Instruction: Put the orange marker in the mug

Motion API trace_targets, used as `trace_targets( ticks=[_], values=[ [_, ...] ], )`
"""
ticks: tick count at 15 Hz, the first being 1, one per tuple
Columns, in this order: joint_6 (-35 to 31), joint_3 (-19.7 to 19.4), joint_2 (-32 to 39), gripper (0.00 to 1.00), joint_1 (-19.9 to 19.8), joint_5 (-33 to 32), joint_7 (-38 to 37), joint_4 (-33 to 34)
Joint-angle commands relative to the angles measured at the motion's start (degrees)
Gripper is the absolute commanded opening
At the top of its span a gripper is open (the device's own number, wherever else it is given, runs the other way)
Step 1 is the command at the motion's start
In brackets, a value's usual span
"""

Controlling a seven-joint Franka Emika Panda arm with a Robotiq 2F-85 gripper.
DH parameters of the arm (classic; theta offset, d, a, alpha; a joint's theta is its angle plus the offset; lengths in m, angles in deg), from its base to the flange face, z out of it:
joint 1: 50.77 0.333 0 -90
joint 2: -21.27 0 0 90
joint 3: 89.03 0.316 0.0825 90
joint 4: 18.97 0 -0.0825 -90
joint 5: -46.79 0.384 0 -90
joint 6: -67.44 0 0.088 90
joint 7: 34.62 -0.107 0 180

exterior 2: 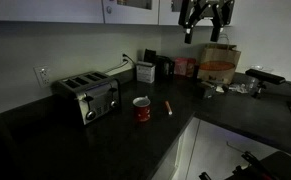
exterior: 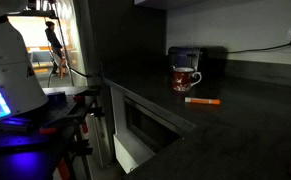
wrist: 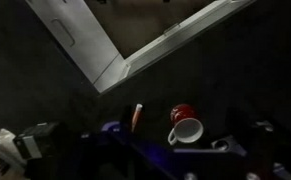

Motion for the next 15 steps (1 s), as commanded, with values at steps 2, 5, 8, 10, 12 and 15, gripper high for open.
trace_targets(
  ticks=[2, 5, 8, 10, 12, 15],
  values=[
    [0.1, -0.2, 0.1, 1.0, 0.2, -0.1, -0.1, 0.1],
    [0.1, -0.2, 0.1, 1.0, 0.2, -0.1, -0.1, 0.1],
    [-0.8, -0.6, 0.5, 1.0, 0.2, 0.4, 0.1, -0.2],
    [-6.8, -0.8, 1.6, 1.0, -1.0, 0.2, -1.6, -2.2],
    [-12.0, -2.5, 4.6, 1.0, -1.5, 1.9, -1.3, -4.0],
    [-18.5, -4.9, 11.9, 1.0, -2.5, 3.6, -0.8, -6.0]
  ],
)
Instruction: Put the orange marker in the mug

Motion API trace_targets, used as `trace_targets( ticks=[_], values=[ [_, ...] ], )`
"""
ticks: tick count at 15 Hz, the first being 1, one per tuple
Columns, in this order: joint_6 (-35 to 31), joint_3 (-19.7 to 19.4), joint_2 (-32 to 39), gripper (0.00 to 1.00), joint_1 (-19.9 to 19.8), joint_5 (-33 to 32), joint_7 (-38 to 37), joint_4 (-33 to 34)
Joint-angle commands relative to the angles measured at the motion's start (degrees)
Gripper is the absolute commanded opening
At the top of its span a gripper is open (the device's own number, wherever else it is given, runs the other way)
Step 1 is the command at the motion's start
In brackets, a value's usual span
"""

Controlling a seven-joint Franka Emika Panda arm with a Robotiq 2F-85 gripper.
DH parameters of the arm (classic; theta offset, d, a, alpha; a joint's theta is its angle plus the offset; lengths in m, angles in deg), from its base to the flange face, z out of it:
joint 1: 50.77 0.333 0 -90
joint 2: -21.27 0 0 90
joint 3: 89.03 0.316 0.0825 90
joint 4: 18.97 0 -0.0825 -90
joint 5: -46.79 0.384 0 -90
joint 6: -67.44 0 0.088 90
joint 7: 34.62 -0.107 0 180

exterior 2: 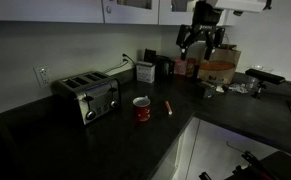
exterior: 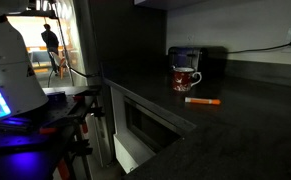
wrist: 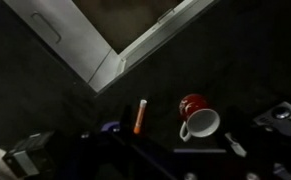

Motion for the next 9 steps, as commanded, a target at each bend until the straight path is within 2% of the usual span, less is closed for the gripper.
trace_targets(
  ticks=[1, 5, 9],
  values=[
    [-7.0, -1.7, 8.7, 1.0, -1.0, 2.4, -1.4, -0.5],
    [-15.9, -3.0, 21.8, 1.0, -1.8, 3.4, -1.7, 1.2],
    [-22.7, -3.7, 33.5, 1.0, -2.0, 1.5, -3.2, 5.1]
  ],
)
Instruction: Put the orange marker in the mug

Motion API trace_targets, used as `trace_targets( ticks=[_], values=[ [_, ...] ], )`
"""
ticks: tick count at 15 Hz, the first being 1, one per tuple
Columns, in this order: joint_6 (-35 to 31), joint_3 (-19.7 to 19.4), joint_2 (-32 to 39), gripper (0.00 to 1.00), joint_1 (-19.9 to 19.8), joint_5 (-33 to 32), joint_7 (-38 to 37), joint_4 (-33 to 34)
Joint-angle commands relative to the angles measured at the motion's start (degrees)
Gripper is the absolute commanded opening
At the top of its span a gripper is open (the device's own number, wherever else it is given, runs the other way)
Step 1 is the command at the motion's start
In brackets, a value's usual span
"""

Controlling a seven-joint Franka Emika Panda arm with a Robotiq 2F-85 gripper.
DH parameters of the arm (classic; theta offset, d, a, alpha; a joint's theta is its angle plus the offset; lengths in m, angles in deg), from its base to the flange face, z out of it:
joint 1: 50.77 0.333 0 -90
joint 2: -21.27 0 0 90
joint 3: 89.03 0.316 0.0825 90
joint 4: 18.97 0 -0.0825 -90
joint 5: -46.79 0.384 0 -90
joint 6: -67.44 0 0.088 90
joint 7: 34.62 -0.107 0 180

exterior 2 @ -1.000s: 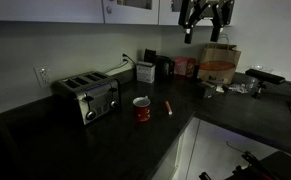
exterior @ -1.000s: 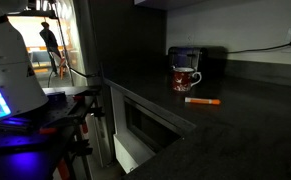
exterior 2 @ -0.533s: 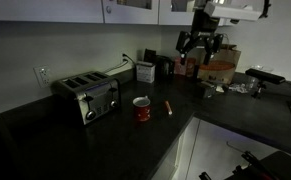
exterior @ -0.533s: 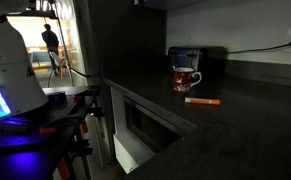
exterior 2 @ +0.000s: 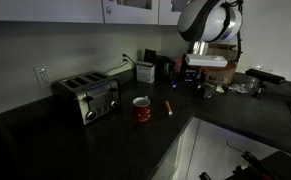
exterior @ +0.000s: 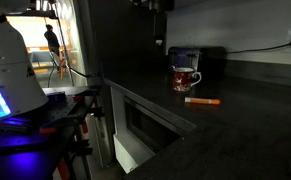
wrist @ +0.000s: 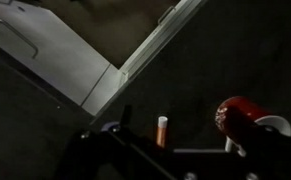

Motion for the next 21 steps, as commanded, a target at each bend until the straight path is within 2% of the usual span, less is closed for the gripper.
trace_targets(
  ticks=[1, 8, 13, 14, 15, 16, 17, 19, 21],
  values=[
    [-3.0, -0.7, 9.2, 1.0, 0.0, -0.3, -2.1, 5.2],
    [-6.9, -0.8, 27.7, 1.0, 0.4, 1.1, 0.7, 17.5],
    [-6.4, -2.2, 36.3, 0.98, 1.0, -1.3, 0.2, 27.1],
    [-5.8, -2.3, 37.7, 0.89, 0.8, -1.2, 0.3, 28.8],
    [-5.4, -2.3, 38.9, 0.88, 0.6, -1.0, 0.3, 30.2],
    [-4.9, -2.2, 40.0, 0.81, 0.2, -0.4, 0.5, 31.6],
    [-4.5, -2.2, 40.9, 0.6, 0.0, -0.3, 0.6, 32.6],
    [-4.5, -2.6, 42.2, 0.55, 0.0, -0.8, 0.9, 34.1],
    [-4.5, -2.7, 43.0, 0.42, 0.0, -1.0, 1.3, 35.2]
  ],
)
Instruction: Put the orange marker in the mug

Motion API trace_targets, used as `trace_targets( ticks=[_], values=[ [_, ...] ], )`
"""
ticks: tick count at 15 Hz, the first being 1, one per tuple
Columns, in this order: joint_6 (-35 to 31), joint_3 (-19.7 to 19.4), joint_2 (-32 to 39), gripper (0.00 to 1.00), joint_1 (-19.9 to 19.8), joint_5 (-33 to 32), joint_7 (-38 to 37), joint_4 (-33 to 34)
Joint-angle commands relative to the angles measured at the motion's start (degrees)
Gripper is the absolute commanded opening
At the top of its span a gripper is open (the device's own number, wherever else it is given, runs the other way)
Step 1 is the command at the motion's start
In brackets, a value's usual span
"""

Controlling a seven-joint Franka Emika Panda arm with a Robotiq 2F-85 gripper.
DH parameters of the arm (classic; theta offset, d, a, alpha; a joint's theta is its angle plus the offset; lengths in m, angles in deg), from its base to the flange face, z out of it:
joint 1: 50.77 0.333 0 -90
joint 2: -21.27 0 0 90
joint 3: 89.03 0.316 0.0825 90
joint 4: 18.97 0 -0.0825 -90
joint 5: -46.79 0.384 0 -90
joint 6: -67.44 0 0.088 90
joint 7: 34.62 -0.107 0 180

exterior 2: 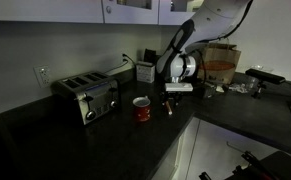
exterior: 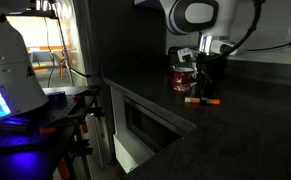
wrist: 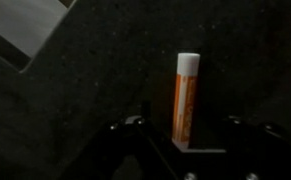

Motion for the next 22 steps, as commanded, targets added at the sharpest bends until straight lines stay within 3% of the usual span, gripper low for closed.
trace_targets(
  ticks=[1, 5, 9, 13, 16, 20, 22],
  values=[
    [2.4, -0.5, 1.4, 0.32, 0.3, -0.5, 1.1, 3.0],
    [2.2, -1.2, 1.6, 0.02, 1.2, -1.7, 0.6, 3.6],
    [-1.2, -0.3, -1.2, 0.05, 0.8, -0.3, 0.3, 1.0],
    [-4.9, -4.6, -6.8, 0.05, 4.6, -1.6, -9.4, -3.4],
    [-8.8, -4.0, -12.9, 0.05, 5.0, -1.8, -7.6, -8.9],
    [-11.9, 4.9, -21.6, 0.05, 0.1, 4.0, 9.2, -16.5],
    [-9.8, 8.6, -25.6, 0.05, -1.8, 8.5, 18.1, -19.0]
  ],
)
